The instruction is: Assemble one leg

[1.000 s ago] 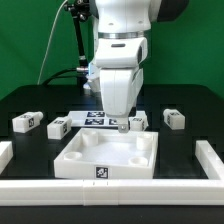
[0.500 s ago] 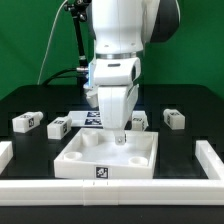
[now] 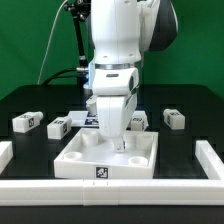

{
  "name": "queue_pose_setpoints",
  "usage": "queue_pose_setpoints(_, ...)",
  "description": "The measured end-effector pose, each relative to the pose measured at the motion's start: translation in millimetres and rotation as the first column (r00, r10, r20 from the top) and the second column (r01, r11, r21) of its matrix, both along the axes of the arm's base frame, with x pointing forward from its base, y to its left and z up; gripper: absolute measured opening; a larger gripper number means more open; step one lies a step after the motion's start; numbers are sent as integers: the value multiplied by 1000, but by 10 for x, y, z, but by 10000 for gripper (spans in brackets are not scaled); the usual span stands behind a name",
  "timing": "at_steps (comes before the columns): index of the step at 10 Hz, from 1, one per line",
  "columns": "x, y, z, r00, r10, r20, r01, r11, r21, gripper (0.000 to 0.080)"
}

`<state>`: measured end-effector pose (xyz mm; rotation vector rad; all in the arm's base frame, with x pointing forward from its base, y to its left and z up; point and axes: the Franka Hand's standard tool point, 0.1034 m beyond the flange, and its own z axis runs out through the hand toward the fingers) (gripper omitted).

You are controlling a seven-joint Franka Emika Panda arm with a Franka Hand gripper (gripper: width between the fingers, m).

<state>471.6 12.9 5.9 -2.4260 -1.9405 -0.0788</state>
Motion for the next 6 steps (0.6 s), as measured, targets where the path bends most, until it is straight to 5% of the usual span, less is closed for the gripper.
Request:
queue_pose_setpoints(3,-2,-2,-2,1000,0,-1,0,1000,0,241)
queue_pose_setpoints(4,-3,-2,-2,1000,0,-1,0,1000,0,241)
queue_pose_setpoints(5,-2,-2,-1,1000,0,-1,0,1000,0,72)
queue_pose_setpoints(6,-2,-2,-1,1000,0,-1,0,1000,0,57)
